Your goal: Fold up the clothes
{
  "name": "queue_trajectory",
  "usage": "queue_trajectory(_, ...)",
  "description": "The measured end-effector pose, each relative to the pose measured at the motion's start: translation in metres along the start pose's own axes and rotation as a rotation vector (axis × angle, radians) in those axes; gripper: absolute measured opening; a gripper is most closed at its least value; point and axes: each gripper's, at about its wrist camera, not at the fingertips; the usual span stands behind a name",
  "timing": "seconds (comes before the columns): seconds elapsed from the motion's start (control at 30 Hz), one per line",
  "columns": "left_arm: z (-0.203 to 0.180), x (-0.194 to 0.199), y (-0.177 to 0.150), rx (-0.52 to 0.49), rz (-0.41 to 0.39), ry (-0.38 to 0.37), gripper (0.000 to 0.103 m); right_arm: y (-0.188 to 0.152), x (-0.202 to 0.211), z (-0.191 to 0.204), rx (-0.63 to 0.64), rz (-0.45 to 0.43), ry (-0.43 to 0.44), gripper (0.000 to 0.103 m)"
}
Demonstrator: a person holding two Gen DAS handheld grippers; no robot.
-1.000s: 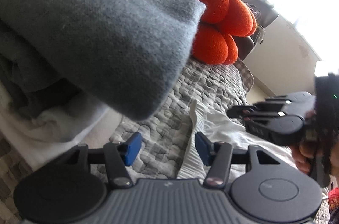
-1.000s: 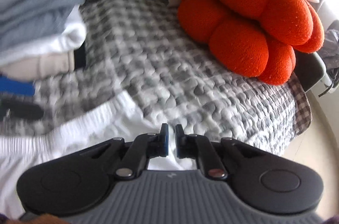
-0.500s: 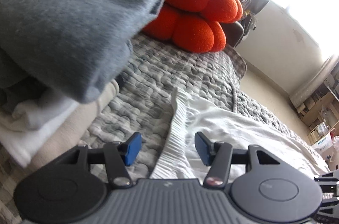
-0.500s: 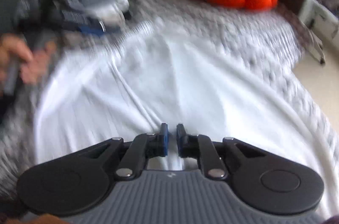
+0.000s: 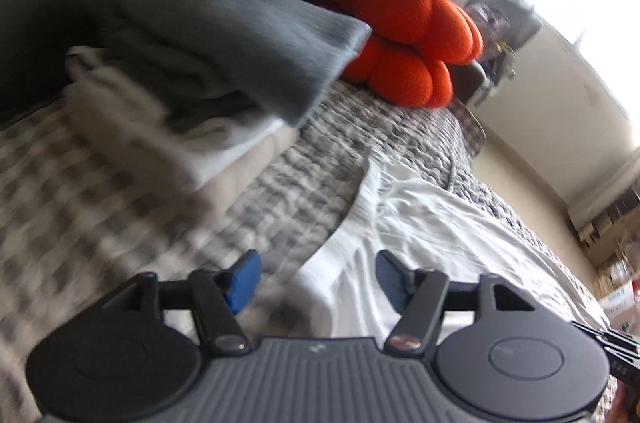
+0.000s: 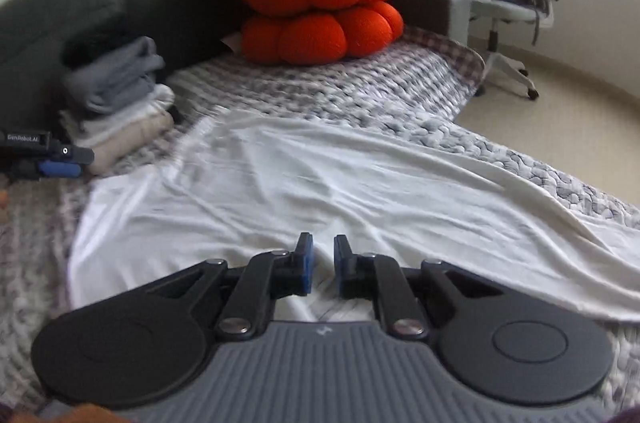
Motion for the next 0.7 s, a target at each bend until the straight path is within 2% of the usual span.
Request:
queue_trajectory(0.23, -0.005, -0.015, -0.022, 0.008, 0.011, 0.005, 0.079, -0.017, 0.048, -0.011, -0.084, -0.011, -0.002, 0.018)
queue_trajectory(0.37, -0.008, -0.024, -0.035, 0.012, 0.018, 0.009, 0.076, -0.03, 0.079, -0.026, -0.132, -0.022, -0.043, 0.018)
queue_trajectory(0.4, -0.009, -0.026, -0.038, 0.013, 0.019, 0.009, 0.059, -0.033, 0.086, -0.03, -0.148, -0.024, -0.056, 0.018)
queue_trajectory(0.43, -0.009, -0.029, -0.041, 0.014, 0.021, 0.01, 0.011, -0.036, 0.093, -0.035, -0.171, -0.025, -0.065, 0.018)
queue_trajectory(0.47, -0.007, -0.029, -0.041, 0.031, 0.017, 0.009, 0.005, -0.039, 0.1, -0.039, -0.189, -0.027, -0.076, 0.018)
queue_trajectory(0.57, 0.011, -0.016, -0.028, 0.138, -0.025, 0.002, 0.003, -0.051, 0.125, -0.044, -0.177, -0.022, -0.108, 0.018)
queue_trajectory(0.7, 0.016, 0.005, -0.015, 0.117, -0.097, 0.0, 0.003, -0.067, 0.157, -0.053, -0.155, 0.006, -0.153, 0.018)
Point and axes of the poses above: each gripper's, at about its wrist camera, not at the fingertips, and x roughly against the way its jaws point, z to its left, y to its top, and after that the axes turned 15 degrees about -z, right-handed
